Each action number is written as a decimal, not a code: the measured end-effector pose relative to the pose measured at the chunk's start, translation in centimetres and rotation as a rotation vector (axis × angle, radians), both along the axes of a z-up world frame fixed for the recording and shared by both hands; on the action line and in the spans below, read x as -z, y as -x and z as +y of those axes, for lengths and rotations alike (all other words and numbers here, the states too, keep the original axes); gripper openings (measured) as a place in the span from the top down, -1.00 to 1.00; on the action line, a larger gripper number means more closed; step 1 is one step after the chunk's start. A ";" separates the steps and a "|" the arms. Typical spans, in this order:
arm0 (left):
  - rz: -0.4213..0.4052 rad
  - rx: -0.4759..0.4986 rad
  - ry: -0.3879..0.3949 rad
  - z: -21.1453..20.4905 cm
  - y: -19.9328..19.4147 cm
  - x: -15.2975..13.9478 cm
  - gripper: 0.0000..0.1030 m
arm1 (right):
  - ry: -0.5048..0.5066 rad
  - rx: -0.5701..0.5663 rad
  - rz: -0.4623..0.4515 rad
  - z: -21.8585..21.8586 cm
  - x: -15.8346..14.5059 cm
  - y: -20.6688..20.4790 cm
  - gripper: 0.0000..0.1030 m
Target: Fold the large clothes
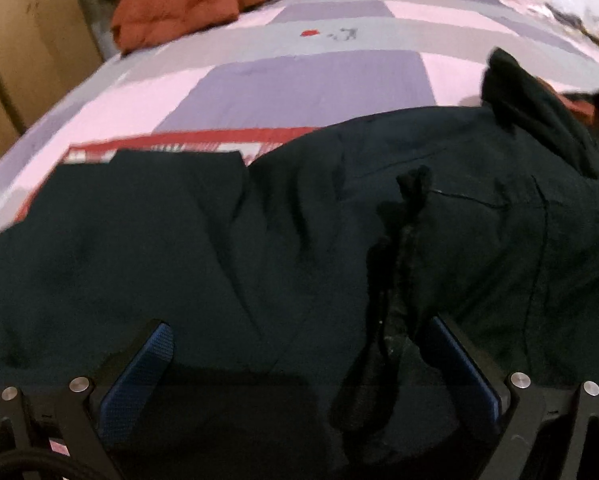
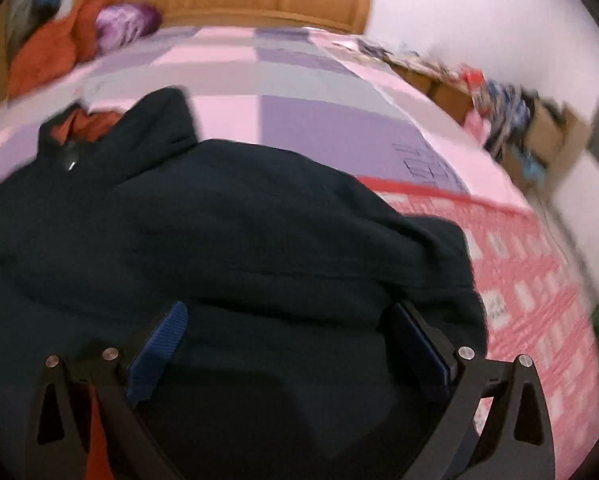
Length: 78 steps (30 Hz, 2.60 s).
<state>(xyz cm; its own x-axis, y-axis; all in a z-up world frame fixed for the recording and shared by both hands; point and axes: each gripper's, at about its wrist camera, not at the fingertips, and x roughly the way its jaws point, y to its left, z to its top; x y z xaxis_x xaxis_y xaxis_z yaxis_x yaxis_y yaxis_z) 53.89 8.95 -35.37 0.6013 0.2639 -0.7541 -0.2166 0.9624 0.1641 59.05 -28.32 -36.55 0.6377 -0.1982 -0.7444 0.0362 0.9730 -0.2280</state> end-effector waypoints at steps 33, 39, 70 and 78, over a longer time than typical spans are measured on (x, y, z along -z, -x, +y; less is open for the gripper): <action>0.078 -0.732 0.103 37.6 13.8 0.8 -1.00 | 0.037 -0.221 -0.042 14.8 2.9 4.6 -1.00; 0.079 -0.815 0.075 41.8 17.5 0.3 -1.00 | 0.044 -0.214 -0.045 17.2 2.8 5.6 -1.00; -0.292 -0.580 0.421 40.4 12.6 -4.8 0.75 | 0.052 -0.210 -0.047 17.2 3.1 5.7 -1.00; -0.395 -0.424 0.351 37.6 13.0 -13.3 0.77 | 0.051 -0.208 -0.042 17.3 3.1 5.5 -1.00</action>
<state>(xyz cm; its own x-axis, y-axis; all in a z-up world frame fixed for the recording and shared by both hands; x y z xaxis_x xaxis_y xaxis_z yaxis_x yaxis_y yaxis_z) 40.92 46.52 -22.02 0.7478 0.3175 -0.5831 -0.5669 0.7624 -0.3119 53.54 -11.03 -39.65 0.6993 -0.0958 -0.7084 -0.1536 0.9477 -0.2797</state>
